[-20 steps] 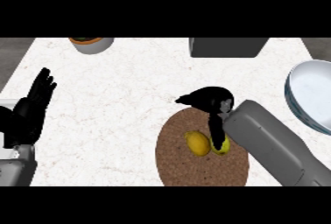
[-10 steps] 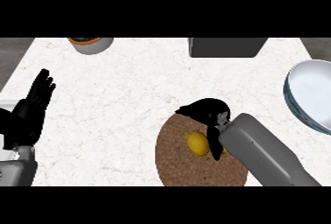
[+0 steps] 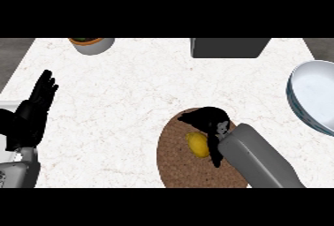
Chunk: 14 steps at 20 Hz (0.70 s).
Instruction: Pick the lemon from the placemat and place it in the bowl
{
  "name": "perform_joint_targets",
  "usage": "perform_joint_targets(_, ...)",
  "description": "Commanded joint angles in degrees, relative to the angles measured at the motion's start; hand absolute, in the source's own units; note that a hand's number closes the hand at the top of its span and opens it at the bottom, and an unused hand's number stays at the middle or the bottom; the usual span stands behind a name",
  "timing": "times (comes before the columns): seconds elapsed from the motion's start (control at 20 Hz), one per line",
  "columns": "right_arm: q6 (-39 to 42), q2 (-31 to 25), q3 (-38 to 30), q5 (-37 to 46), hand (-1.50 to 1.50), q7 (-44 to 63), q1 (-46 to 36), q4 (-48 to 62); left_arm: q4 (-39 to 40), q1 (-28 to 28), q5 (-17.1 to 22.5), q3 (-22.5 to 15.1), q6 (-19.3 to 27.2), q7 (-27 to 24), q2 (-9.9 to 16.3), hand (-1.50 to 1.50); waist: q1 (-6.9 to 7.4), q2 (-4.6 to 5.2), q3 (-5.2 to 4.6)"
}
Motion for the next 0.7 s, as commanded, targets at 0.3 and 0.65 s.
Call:
perform_joint_targets(0.3,-0.48,5.93,-3.94,5.99,1.50,-4.15,-2.17,11.18,-0.94,-2.45,-0.68,2.33,-2.20,3.66,-0.08,0.00,0.14,0.07,0.01)
perform_joint_targets(0.65,-3.05,6.92,-1.71,8.21,1.50,-8.77,2.64,7.42,0.11,2.64,-2.07,1.38,-2.34,-3.12,-3.17,0.00,-0.08,-0.04,-0.01)
